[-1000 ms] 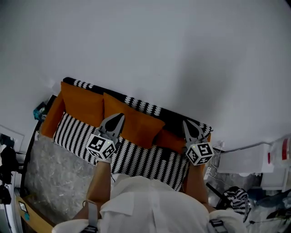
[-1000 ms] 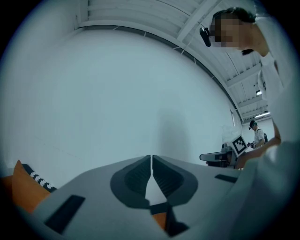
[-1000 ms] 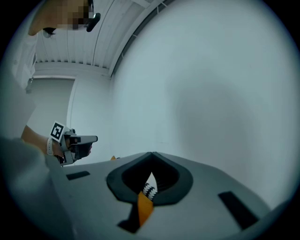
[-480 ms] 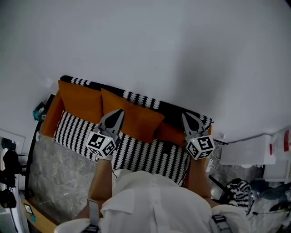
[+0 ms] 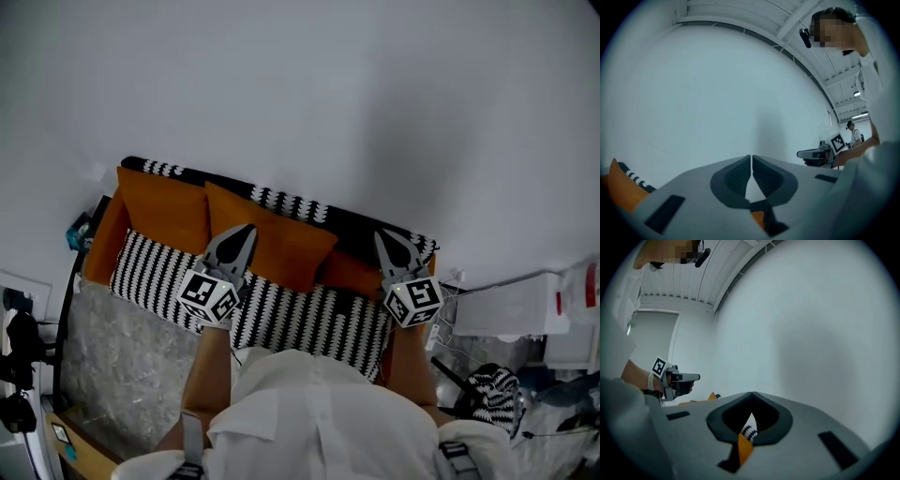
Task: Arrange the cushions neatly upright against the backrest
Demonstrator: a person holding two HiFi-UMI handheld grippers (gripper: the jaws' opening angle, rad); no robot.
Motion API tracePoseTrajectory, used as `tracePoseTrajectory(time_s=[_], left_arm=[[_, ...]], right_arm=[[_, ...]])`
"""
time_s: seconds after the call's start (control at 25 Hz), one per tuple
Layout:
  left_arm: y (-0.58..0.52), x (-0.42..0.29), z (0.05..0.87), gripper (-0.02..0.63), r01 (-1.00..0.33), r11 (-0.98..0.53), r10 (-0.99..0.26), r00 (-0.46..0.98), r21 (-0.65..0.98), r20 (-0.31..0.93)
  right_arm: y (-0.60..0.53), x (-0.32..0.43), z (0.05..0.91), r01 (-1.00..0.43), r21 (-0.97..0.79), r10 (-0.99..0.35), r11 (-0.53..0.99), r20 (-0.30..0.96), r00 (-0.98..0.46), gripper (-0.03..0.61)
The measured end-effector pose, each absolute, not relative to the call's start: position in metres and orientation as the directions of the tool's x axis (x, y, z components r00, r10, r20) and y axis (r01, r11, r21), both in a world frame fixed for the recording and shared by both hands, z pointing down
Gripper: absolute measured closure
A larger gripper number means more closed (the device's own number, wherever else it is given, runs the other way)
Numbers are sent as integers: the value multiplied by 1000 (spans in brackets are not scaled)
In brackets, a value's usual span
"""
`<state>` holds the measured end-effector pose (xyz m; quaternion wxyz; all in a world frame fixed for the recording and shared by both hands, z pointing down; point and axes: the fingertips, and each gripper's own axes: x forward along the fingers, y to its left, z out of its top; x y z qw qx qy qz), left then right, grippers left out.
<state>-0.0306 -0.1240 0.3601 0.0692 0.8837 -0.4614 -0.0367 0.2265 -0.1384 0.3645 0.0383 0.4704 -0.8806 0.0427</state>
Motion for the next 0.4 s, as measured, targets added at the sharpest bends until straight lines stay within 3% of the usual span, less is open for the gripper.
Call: tracePoseTrajectory(time_s=[0.4], left_arm=[[-128, -23, 361, 589, -796, -586, -806, 592, 153, -1]], right_arm=[[-139, 230, 365, -830, -12, -823, 558, 119, -555, 574]])
